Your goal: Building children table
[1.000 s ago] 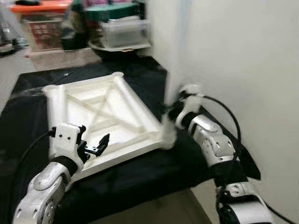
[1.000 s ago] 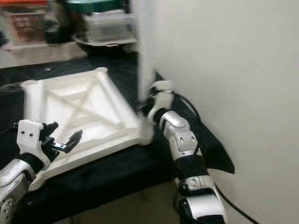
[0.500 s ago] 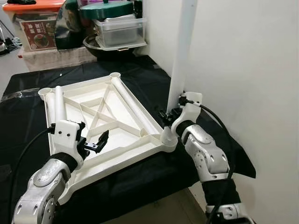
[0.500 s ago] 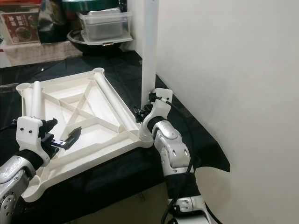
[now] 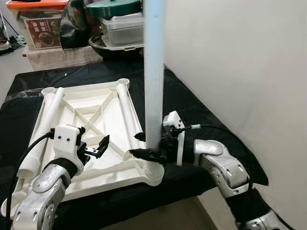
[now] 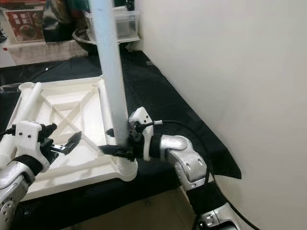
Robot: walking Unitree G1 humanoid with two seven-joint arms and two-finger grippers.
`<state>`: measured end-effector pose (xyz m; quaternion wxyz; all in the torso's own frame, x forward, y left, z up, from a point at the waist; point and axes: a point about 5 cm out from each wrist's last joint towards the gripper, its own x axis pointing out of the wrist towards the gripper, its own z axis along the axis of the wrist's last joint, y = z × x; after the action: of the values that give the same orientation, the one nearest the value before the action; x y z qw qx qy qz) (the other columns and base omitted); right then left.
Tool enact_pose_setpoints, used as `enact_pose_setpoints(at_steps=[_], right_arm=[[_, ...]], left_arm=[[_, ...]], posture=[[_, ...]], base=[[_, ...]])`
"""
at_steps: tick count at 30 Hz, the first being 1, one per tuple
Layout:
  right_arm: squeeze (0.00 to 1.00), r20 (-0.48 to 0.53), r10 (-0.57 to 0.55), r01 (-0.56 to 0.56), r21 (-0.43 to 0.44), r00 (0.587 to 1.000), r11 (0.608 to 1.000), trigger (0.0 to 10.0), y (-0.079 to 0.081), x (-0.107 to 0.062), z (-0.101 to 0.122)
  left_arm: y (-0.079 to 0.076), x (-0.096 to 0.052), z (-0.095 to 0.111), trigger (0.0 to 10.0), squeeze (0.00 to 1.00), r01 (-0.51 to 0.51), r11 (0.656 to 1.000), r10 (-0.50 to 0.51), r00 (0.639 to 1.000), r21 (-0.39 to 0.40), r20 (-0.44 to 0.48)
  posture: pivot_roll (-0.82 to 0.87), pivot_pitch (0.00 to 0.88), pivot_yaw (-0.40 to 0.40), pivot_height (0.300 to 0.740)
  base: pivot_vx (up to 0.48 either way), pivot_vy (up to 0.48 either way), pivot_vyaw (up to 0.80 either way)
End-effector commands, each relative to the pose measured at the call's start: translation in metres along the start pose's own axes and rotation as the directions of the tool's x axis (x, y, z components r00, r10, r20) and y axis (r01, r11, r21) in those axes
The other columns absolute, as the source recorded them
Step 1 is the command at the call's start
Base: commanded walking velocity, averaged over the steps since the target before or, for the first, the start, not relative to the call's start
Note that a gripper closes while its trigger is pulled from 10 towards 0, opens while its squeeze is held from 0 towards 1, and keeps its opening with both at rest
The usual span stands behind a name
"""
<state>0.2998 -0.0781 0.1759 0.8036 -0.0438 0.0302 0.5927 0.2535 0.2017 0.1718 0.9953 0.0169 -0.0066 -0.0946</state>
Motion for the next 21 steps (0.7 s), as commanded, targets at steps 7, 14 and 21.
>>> enact_pose_setpoints(at_steps=[7,14,21], right_arm=[[0.0,-0.03,-0.724,0.718,0.158,0.689,0.678,0.0,-0.071,-0.008,-0.004],[0.0,-0.214,-0.79,0.817,0.209,0.574,0.537,10.0,-0.036,0.003,-0.024],[1.0,0.042,-0.643,0.604,0.303,0.765,0.737,10.0,-0.024,0.026,0.007]], left_arm=[[0.0,-0.001,-0.002,10.0,0.0,0.002,1.0,-0.002,1.0,0.008,-0.007],[-0.004,0.001,-0.003,10.0,0.0,0.014,1.0,-0.014,1.0,0.003,-0.009],[-0.004,0.004,-0.002,10.0,0.0,0.023,1.0,-0.023,1.0,0.005,-0.007]], posture=[[0.05,0.0,-0.037,0.74],[0.04,0.0,-0.025,0.74],[0.04,0.0,-0.019,0.74]], base=[[0.0,0.0,0.0],[0.0,0.0,0.0],[0.0,0.0,0.0]])
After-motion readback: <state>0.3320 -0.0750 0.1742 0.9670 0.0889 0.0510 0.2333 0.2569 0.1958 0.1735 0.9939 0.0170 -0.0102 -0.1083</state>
